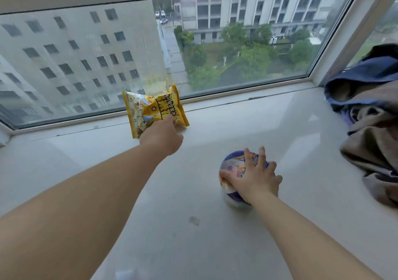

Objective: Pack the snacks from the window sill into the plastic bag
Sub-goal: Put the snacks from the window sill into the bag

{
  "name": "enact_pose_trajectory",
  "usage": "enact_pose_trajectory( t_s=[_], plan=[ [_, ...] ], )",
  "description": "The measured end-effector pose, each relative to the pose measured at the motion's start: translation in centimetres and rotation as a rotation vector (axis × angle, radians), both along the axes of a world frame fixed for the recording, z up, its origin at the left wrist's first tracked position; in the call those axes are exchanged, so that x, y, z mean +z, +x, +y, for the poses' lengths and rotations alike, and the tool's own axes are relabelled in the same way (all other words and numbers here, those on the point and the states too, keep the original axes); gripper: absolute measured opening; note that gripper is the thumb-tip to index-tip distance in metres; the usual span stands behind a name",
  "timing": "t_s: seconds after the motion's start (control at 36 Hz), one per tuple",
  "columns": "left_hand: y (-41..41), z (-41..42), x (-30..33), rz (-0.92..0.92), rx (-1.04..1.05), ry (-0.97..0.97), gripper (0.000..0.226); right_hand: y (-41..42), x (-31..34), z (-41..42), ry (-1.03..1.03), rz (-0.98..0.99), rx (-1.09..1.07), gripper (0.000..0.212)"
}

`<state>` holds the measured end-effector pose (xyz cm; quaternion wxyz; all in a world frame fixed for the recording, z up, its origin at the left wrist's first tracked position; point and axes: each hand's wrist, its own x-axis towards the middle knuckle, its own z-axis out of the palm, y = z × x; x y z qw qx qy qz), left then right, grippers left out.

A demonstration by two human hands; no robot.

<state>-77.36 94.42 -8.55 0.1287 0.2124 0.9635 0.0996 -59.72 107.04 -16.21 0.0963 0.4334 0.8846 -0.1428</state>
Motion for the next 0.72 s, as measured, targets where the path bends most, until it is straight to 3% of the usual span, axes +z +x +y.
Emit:
enact_pose_trajectory(
  t_s=[0.28, 0.47, 0.61, 0.72],
  plan=[
    [-6.0, 1.1, -4.1, 0.018, 0.054, 0.058, 0.044, -7.1, -1.4, 2.0, 0.094, 0.054, 0.152, 0.088],
    [-8.7, -0.2, -6.8, 0.2, 0.186, 0.095, 0.043, -10.1, -1.8, 2.4, 0.127, 0.086, 0.215, 0.086],
    [-11.1, -0.7, -8.3, 0.368, 0.092, 0.032, 0.064, -11.2, -1.8, 2.8, 0.158, 0.086, 0.258, 0.082],
    [-13.5, 0.1, -8.4, 0.382, -0.047, -0.105, 0.082, -11.4, -1.9, 3.1, 0.17, 0.094, 0.276, 0.081]
  ],
)
